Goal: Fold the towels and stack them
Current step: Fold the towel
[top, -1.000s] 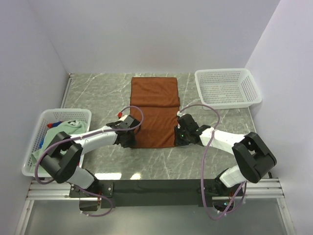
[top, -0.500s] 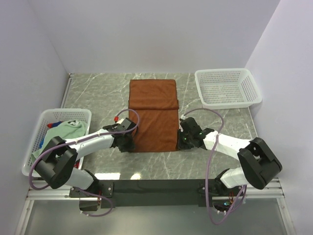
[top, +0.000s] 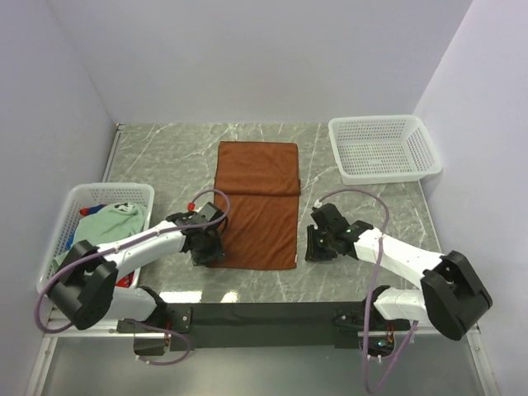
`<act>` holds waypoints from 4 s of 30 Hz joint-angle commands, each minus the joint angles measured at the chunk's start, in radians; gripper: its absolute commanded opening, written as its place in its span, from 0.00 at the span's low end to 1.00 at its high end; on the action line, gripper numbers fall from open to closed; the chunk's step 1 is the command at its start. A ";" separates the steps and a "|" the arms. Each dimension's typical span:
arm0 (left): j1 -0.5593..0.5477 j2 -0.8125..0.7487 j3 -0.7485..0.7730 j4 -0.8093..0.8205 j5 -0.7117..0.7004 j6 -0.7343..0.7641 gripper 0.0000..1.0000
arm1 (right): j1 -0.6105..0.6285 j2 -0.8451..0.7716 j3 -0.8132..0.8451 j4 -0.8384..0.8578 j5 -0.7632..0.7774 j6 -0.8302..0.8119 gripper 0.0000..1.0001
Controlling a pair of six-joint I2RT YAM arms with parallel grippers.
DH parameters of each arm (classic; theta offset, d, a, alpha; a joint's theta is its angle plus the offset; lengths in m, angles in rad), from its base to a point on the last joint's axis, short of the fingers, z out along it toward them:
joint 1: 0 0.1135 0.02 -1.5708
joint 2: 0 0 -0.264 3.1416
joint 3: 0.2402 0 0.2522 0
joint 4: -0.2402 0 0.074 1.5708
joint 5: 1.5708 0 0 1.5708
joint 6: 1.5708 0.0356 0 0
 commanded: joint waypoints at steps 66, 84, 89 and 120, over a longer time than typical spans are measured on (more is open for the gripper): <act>0.009 0.034 0.096 0.025 0.102 0.081 0.33 | 0.135 0.053 0.222 -0.050 0.061 -0.076 0.39; 0.007 0.002 -0.064 0.013 0.122 0.053 0.32 | 0.084 0.029 0.153 0.014 0.082 -0.067 0.39; 0.007 -0.043 -0.055 -0.031 0.112 0.050 0.33 | 0.072 0.018 0.164 0.008 0.088 -0.076 0.39; 0.430 0.624 0.973 0.160 -0.038 0.444 0.65 | -0.196 0.226 0.500 0.172 0.009 -0.230 0.39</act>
